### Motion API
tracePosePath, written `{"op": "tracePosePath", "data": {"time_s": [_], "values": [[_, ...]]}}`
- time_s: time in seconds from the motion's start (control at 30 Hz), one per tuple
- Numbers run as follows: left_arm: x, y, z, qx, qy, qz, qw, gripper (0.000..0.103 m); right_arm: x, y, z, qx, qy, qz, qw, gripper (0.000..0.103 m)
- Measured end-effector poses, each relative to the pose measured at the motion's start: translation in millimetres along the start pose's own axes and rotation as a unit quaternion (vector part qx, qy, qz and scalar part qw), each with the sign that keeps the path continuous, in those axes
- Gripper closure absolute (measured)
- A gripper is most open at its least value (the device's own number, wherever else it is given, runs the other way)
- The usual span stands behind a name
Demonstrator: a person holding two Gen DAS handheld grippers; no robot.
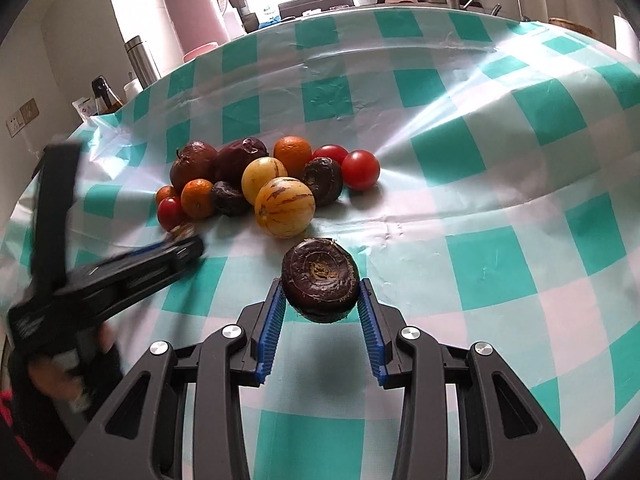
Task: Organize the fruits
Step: 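Grasp a dark shriveled fruit with the left gripper while the right gripper holds its own, then carry both dark fruits off the table toward the white box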
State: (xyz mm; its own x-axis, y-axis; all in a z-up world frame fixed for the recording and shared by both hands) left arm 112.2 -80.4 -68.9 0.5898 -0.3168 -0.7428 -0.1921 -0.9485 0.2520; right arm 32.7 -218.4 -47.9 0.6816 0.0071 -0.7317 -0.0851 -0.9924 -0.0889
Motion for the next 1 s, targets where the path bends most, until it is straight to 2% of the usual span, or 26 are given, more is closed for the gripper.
{"op": "tracePosePath", "data": {"time_s": [0.27,0.57,0.8,1.0], "values": [[-38.7,-35.2,18.8,-0.057,0.047,0.018,0.9971,0.062,2.5,-0.6,1.3,-0.002,-0.004,0.007,1.000,0.066],[-49.2,-43.3,23.6,-0.068,0.059,0.035,0.9953,0.062,5.1,-1.2,2.4,-0.005,-0.009,0.008,1.000,0.066],[-63.8,-42.5,38.2,-0.058,0.053,0.024,0.9966,0.062,-15.0,-6.9,11.3,-0.009,0.008,0.000,1.000,0.066],[-86.7,-27.0,64.3,-0.016,0.047,0.015,0.9987,0.062,-54.4,-7.9,36.8,-0.010,0.023,-0.024,0.999,0.066]]}}
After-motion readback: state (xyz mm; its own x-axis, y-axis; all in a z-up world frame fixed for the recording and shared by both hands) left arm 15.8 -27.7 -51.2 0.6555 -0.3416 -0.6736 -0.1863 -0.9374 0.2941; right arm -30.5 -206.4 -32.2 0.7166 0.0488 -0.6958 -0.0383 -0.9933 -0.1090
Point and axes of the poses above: each gripper's, at about its wrist camera, not at the fingertips, and x roughly the way its jaws point, y to its right, z to its underside, the point moved 10 cm from there along x, roughly the way its jaws point, and after that the axes turned 12 degrees about z, right-handed, at the moved point
